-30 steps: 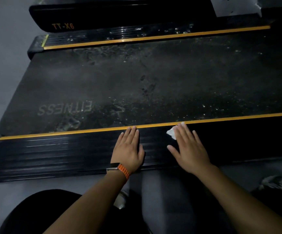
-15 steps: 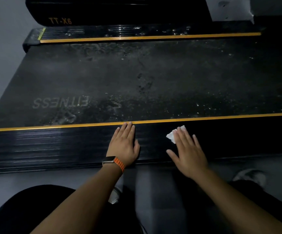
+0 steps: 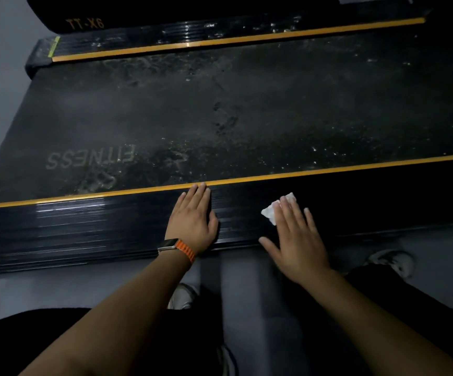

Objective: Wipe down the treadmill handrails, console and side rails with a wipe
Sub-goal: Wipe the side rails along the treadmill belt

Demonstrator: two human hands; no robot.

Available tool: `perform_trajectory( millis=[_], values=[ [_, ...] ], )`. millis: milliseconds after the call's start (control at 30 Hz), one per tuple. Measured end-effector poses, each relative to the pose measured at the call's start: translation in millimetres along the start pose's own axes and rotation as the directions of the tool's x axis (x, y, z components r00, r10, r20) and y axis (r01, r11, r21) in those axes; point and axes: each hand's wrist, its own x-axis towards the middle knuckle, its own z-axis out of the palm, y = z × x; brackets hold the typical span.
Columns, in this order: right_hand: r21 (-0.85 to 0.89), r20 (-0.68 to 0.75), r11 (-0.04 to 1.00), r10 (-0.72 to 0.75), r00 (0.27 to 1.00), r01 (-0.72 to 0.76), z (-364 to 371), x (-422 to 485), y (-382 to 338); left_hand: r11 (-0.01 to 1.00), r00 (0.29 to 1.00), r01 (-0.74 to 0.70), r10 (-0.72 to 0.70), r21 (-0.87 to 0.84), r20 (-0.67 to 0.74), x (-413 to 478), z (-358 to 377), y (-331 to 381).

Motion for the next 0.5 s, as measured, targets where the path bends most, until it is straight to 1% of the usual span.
perform_trajectory(
  millis=[67,167,233,300,400,500],
  values=[
    [0.013,-0.032,0.999,-0.04,0.999,0.041,5,0,-23,1.0,1.0,0.001,-0.001,0.002,-0.011,0,0,0],
    [0.02,-0.068,0.986,-0.165,0.984,0.167,14,-1,-50,1.0,0.999,-0.006,0.006,-0.003,-0.034,-1,1,-1],
    [-0.003,-0.064,0.976,-0.216,0.974,0.216,15,-2,-43,1.0,0.999,-0.01,0.009,-0.003,-0.039,-1,3,-2],
    [-0.066,-0.041,0.965,-0.256,0.966,0.253,12,-6,-23,1.0,0.999,-0.004,0.004,-0.005,-0.032,-1,2,-2],
    [-0.083,-0.068,0.98,-0.187,0.98,0.181,7,-14,2,1.0,1.0,-0.004,0.004,-0.002,-0.023,0,2,-1],
    [-0.071,-0.103,0.994,-0.094,0.99,0.087,12,-18,-16,1.0,1.0,-0.004,0.004,-0.002,-0.024,-1,2,-1]
  ],
)
